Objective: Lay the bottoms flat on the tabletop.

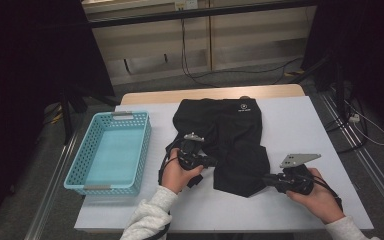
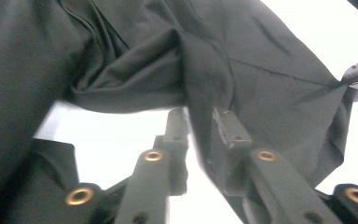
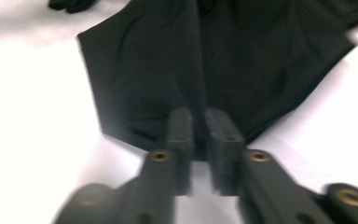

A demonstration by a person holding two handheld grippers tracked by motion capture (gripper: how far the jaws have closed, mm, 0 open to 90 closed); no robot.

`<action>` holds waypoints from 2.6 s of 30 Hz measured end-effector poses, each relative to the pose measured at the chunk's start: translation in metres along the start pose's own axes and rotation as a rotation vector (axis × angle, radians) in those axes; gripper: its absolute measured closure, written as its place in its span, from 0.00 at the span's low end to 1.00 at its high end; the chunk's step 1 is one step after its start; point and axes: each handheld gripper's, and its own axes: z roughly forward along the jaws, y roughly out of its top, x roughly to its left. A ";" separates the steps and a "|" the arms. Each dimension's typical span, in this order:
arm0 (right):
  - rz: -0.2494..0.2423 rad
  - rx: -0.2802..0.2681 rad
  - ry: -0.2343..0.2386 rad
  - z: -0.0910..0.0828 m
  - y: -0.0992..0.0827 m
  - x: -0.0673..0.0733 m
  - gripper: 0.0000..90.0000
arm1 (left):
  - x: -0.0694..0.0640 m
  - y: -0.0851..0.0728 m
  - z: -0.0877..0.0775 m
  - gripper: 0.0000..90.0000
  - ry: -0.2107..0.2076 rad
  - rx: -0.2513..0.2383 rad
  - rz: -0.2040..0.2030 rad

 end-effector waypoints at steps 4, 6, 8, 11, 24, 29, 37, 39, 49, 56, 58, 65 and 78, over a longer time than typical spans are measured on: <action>0.076 -0.068 -0.082 -0.002 0.006 -0.010 0.67 | 0.005 0.001 -0.007 0.58 0.031 -0.031 -0.005; 0.115 -0.069 -0.120 0.003 0.007 -0.016 0.64 | 0.008 0.000 -0.009 0.54 0.045 -0.037 -0.001; 0.140 -0.061 -0.137 0.006 0.007 -0.019 0.66 | 0.010 -0.001 -0.009 0.51 0.060 -0.033 0.002; 0.181 -0.037 -0.178 0.016 0.007 -0.026 0.67 | 0.012 -0.002 -0.009 0.48 0.074 -0.047 -0.001; 0.171 -0.022 -0.100 -0.005 0.003 -0.035 1.00 | 0.015 -0.001 -0.014 0.43 0.089 -0.066 0.009; 0.152 0.056 -0.099 -0.017 -0.011 -0.039 1.00 | 0.017 0.000 -0.015 0.41 0.094 -0.065 0.004; 0.162 -0.025 -0.191 -0.007 0.005 -0.043 0.63 | 0.018 0.001 -0.014 0.35 0.105 -0.066 0.009; 0.169 -0.046 -0.197 -0.002 0.012 -0.051 0.64 | 0.019 0.000 -0.016 0.33 0.108 -0.070 0.010; 0.246 -0.065 -0.286 0.040 0.038 -0.089 0.67 | 0.021 -0.006 -0.027 0.27 0.141 -0.102 0.031; 0.261 -0.064 -0.325 0.072 0.052 -0.093 0.81 | 0.019 -0.008 -0.031 0.27 0.144 -0.115 0.023; 0.232 -0.060 -0.307 0.074 0.054 -0.095 1.00 | 0.020 -0.009 -0.030 0.27 0.144 -0.107 0.029; 0.279 -0.090 -0.341 0.065 0.052 -0.122 1.00 | 0.021 -0.011 -0.030 0.27 0.148 -0.113 0.022; 0.171 -0.087 -0.382 0.046 0.052 -0.107 0.61 | 0.027 -0.013 -0.036 0.25 0.158 -0.110 0.019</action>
